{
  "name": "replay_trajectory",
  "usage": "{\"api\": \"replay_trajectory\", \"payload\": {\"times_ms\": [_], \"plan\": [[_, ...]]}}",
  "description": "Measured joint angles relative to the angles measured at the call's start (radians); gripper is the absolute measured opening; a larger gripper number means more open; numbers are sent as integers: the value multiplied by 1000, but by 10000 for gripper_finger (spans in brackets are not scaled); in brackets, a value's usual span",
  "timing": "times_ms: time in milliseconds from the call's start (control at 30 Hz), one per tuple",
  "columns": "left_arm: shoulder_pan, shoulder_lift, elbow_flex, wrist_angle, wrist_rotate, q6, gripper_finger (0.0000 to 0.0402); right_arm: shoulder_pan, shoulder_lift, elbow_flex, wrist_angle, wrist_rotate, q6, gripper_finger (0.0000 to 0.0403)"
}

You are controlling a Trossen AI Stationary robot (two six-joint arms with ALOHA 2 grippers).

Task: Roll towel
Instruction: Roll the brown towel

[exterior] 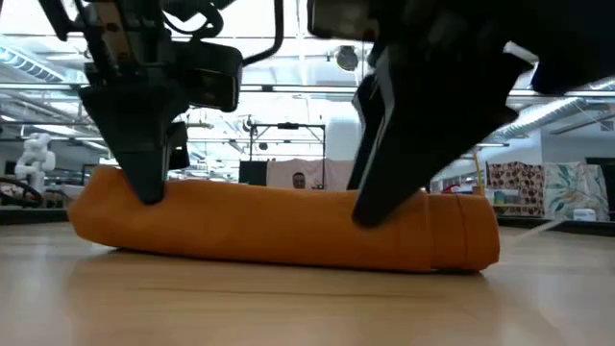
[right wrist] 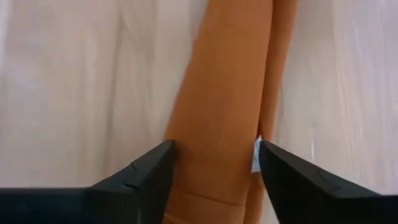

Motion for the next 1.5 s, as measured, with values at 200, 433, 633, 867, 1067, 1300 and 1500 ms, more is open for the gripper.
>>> {"api": "replay_trajectory", "payload": {"times_ms": [200,433,633,867,1067,1300,1500], "plan": [[29,0,0,3,-3,5,12,-26,6,-1,-8,-44,19,232],[-22,0,0,9,-157,49,50,-78,8,-1,-15,-209,12,117],[-87,-2,0,7,-228,42,99,-111,8,-1,-9,-350,-23,12],[-194,-101,-1,-24,-282,37,133,-121,8,-1,74,-500,-44,18],[-368,-140,-1,76,-521,105,137,-122,7,-1,204,-581,-17,7],[-583,-136,-1,201,-844,109,138,-91,7,-1,250,-612,-28,10],[-647,-45,0,306,-1000,142,138,-105,6,-1,241,-610,-39,10]]}}
